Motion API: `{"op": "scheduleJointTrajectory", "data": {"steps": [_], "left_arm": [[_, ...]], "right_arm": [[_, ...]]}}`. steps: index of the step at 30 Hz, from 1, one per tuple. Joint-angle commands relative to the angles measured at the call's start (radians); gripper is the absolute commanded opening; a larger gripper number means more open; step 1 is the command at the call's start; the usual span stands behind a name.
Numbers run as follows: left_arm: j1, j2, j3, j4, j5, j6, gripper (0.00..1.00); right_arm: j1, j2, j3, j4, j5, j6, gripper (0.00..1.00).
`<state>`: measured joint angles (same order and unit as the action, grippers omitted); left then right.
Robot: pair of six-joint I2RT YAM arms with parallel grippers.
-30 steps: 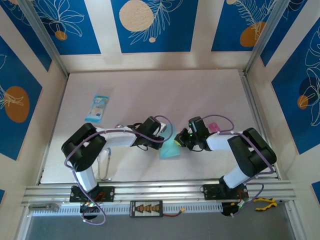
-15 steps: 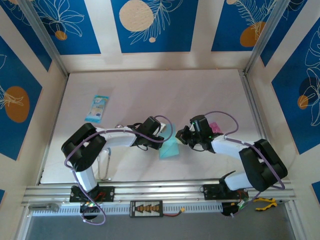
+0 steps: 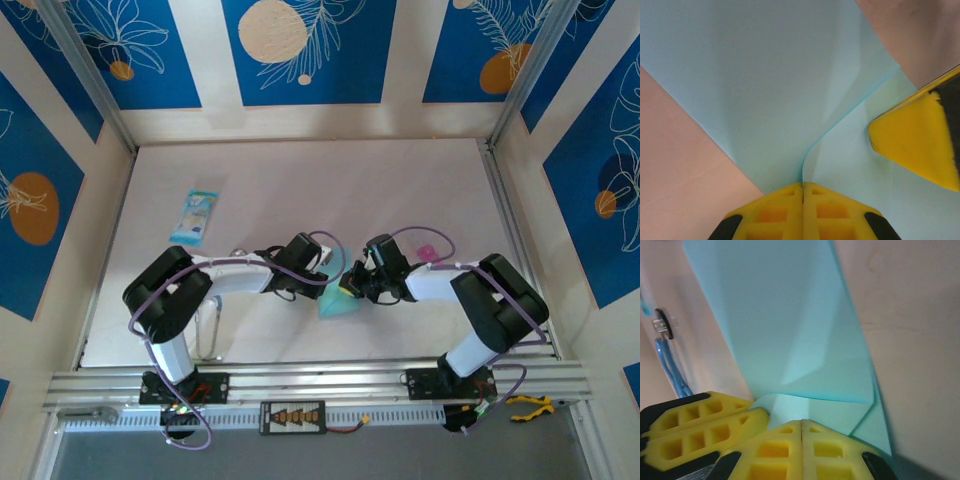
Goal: Fold a paper plane with a square sheet of paper (pick it up from the middle)
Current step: Fold the triangle a second time at the center of the table.
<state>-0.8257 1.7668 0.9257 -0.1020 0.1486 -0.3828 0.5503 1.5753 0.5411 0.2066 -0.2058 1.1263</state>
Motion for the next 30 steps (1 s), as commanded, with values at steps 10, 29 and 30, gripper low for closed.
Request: {"op": "scheduleJointTrajectory", "data": {"steps": [10,29,30], "left_arm": [[0.013,-0.072,0.045,-0.108,-0.018,-0.029,0.21],[-0.025,-0.123,0.012,-0.036,0.293,-0.264,0.13],[-0.03,-0.108,0.012,-0.034,0.289,-0.269,0.13]], "right_arm": [[-0.008,0.043,-0.063,-0.036,0.045,0.015,0.0],[-0.005,0.011,-0.064,-0.062,0.085,0.063,0.0],[-0.006,0.012,-0.065,-0.061,0.082,0.063,0.0]]}}
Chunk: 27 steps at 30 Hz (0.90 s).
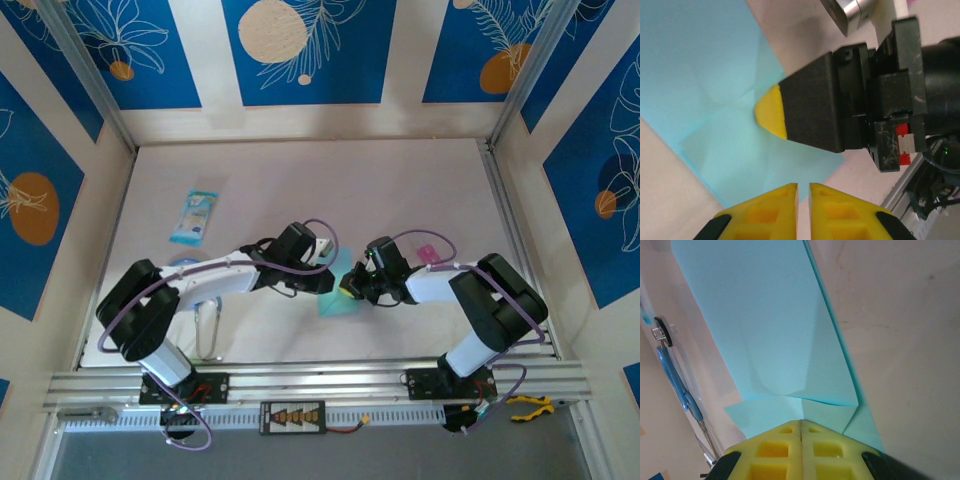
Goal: Fold a paper plane with a square sheet of paper (pick it up from the middle)
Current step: Fold the triangle a second time at the center of the table.
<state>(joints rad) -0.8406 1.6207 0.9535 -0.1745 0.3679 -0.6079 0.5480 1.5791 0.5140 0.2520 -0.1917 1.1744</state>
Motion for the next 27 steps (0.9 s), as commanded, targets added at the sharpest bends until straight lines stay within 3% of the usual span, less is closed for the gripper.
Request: {"op": "scheduleJointTrajectory", "data": {"steps": [1,12,17,27], "left_arm": [[-0.016,0.05,-0.018,0.042,0.068,-0.05,0.13],[-0.029,0.138,-0.007,0.061,0.11,-0.061,0.11],[-0.04,0.15,0.0,0.061,0.117,-0.058,0.0],[-0.041,0.18,0.01,0.052,0.087,-0.062,0.0]], "right_arm": [[-0.003,0.01,-0.038,-0.104,0.067,0.014,0.0],[-0.003,0.011,-0.034,-0.106,0.061,0.014,0.0],[-0.003,0.013,-0.033,-0.109,0.063,0.014,0.0],[-0.002,0.022,-0.03,-0.115,0.06,0.014,0.0]]}}
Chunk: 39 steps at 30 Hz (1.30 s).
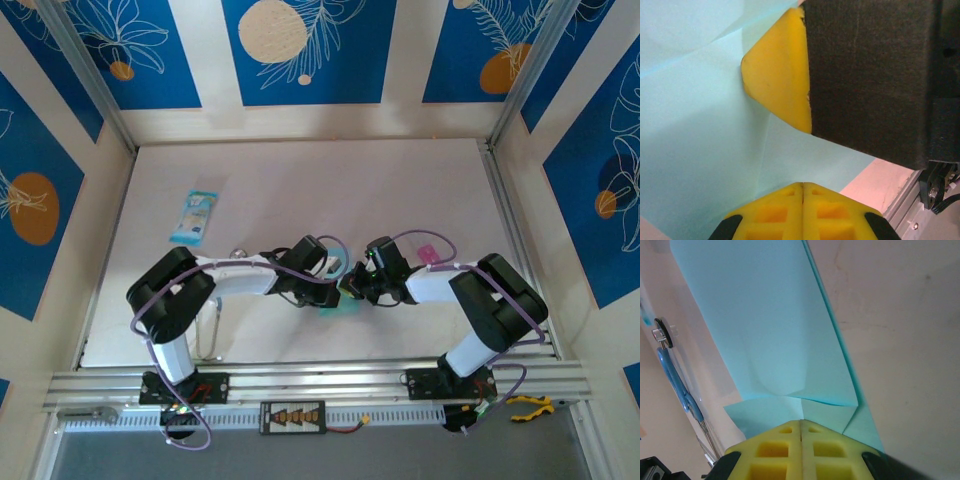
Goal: Fold a paper plane with a square sheet of paper (pick it up from the middle)
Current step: Fold the triangle a second time at the center of the table.
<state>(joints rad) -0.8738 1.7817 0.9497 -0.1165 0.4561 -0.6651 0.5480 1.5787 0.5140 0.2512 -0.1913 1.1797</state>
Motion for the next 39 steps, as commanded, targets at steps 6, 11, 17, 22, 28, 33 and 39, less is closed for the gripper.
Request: {"op": "scheduleJointTrajectory", "data": {"steps": [6,11,17,22,28,33,39], "left_arm": [[-0.008,0.023,-0.008,-0.012,-0.029,-0.003,0.0],[-0.008,0.021,-0.049,0.013,-0.03,-0.019,0.0],[-0.008,0.004,-0.087,0.026,-0.045,-0.029,0.0],[-0.009,-0.011,-0.105,0.032,-0.035,-0.038,0.0],[-0.008,-0.04,-0.144,0.056,-0.013,-0.071,0.0],[-0.008,-0.065,-0.18,0.061,-0.003,-0.095,0.01],[-0.008,-0.091,-0.208,0.054,0.031,-0.107,0.03]], "right_arm": [[-0.001,0.027,-0.027,-0.12,0.059,0.009,0.0],[-0.002,0.033,-0.028,-0.122,0.061,0.006,0.0],[0.0,0.036,-0.029,-0.124,0.06,0.007,0.0],[0.0,0.04,-0.028,-0.129,0.062,0.003,0.0],[0.0,0.046,-0.027,-0.129,0.06,0.004,0.0],[0.0,0.047,-0.025,-0.13,0.061,0.003,0.0],[-0.001,0.053,-0.017,-0.137,0.058,0.0,0.0]]}}
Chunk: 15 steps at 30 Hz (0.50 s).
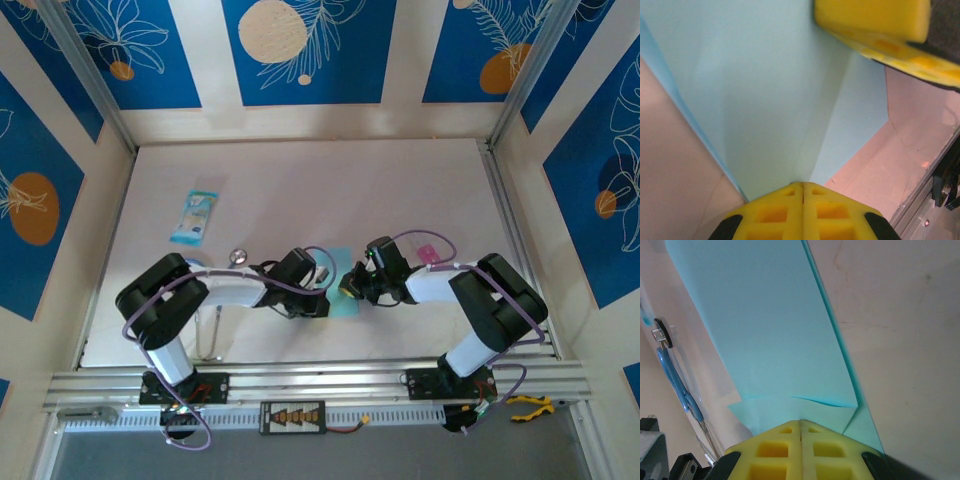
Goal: Fold a paper plane with a square sheet of paper (pick it up from the middle)
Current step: Fold the triangle a second time at the center of the table.
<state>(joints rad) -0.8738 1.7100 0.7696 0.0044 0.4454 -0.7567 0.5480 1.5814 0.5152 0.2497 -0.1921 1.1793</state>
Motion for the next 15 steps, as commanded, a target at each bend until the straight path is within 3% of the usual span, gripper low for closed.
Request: {"op": "scheduleJointTrajectory", "data": {"steps": [1,10,15], "left_arm": [[-0.009,-0.024,-0.028,-0.076,0.044,-0.014,0.03],[-0.004,-0.14,0.043,-0.165,-0.048,0.041,0.04],[0.015,-0.071,0.141,-0.144,-0.039,0.062,0.03]], "right_arm": [[0.0,0.052,-0.017,-0.137,0.056,-0.001,0.0],[0.0,0.029,-0.012,-0.154,0.058,-0.001,0.0],[-0.001,0.015,-0.015,-0.16,0.066,-0.001,0.0]]}}
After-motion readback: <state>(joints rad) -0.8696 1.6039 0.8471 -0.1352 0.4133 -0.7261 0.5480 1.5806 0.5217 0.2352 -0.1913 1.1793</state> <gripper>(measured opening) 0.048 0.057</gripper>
